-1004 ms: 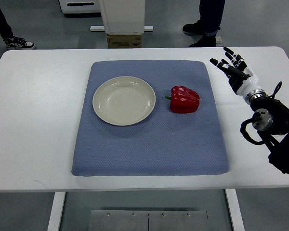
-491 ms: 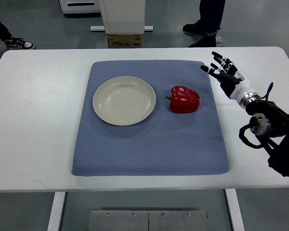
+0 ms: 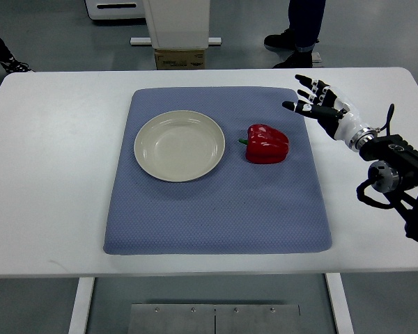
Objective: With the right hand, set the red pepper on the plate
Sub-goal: 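Move the open right hand toward the red bell pepper, then close the right hand fingers around the red bell pepper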
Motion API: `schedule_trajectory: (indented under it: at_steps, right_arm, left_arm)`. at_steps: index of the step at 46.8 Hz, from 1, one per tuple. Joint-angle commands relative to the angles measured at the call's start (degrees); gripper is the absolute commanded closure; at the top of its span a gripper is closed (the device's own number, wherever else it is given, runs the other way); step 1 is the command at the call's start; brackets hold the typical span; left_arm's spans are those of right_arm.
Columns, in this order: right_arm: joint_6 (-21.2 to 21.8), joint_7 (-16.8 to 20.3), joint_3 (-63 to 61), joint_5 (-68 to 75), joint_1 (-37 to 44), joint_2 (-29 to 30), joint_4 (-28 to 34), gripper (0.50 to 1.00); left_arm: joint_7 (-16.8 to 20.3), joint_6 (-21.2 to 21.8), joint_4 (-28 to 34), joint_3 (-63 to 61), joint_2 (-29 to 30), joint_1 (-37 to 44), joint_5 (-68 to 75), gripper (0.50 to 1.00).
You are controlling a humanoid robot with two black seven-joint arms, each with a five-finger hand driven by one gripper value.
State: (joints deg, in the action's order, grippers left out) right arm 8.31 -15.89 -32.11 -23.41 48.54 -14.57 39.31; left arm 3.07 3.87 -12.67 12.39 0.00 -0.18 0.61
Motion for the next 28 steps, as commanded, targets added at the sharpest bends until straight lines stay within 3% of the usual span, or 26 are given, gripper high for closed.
schedule_trajectory:
  at_steps: [1, 28]
  right_arm:
    - [0.0, -1.2, 2.7, -2.0, 1.9, -0.4, 0.0, 0.509]
    - [0.0, -3.8, 12.9, -22.3, 8.1, -1.1, 3.8, 0.511]
  left_arm:
    - [0.0, 0.0, 0.0, 0.0, 0.0, 0.0, 0.0, 0.5]
    - [0.0, 0.0, 0.0, 0.0, 0.0, 0.0, 0.0, 0.5]
